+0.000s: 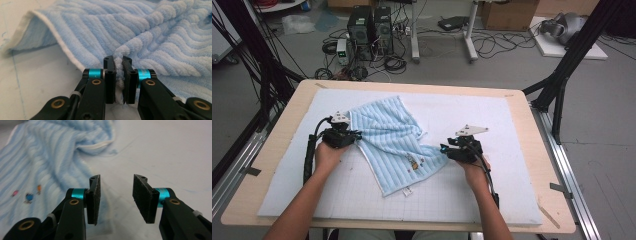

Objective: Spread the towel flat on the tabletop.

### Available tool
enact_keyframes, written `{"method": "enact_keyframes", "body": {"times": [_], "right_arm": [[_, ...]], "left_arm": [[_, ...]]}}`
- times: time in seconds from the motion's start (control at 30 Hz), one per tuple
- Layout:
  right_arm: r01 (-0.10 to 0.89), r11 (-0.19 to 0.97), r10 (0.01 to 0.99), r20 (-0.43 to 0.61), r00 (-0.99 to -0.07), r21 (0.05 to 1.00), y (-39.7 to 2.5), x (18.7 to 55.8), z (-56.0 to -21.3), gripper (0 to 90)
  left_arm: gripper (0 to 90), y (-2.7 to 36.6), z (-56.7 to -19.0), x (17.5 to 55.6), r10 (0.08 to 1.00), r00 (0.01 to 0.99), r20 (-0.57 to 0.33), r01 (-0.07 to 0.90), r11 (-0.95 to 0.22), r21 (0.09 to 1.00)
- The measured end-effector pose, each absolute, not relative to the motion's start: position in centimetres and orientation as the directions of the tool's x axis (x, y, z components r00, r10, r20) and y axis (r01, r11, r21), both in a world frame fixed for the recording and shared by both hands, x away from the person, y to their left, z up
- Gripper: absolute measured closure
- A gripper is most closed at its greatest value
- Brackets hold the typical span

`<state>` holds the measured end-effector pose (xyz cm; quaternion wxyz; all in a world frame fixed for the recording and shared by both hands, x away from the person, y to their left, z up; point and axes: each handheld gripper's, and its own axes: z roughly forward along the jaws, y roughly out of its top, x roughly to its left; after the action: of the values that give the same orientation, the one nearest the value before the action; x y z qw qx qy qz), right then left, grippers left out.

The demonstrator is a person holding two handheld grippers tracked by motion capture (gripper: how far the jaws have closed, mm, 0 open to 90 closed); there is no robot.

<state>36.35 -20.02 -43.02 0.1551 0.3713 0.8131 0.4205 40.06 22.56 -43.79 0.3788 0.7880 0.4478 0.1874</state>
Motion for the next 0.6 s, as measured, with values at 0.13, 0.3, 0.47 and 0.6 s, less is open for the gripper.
{"method": "enact_keyframes", "body": {"times": [0.13,0.3,0.47,0.6], "right_arm": [[0.487,0.434,0.700,0.057,-0.711,0.758,-18.5,36.7,-44.0,71.8],[0.508,0.475,0.704,0.036,-0.709,0.719,-19.1,36.5,-44.2,87.4],[0.523,0.492,0.706,0.032,-0.707,0.696,-20.1,35.0,-44.0,87.7],[0.520,0.515,0.702,0.012,-0.712,0.682,-21.1,33.1,-43.7,87.7]], "left_arm": [[80.2,22.4,-43.6,39.9,0.847,0.531,-0.032,0.555,-0.320,0.768],[81.3,22.4,-43.6,39.9,0.843,0.537,-0.041,0.550,-0.313,0.774],[81.3,22.3,-43.7,39.9,0.842,0.538,-0.051,0.550,-0.304,0.778],[81.4,22.3,-43.8,40.0,0.842,0.536,-0.059,0.552,-0.297,0.779]]}}
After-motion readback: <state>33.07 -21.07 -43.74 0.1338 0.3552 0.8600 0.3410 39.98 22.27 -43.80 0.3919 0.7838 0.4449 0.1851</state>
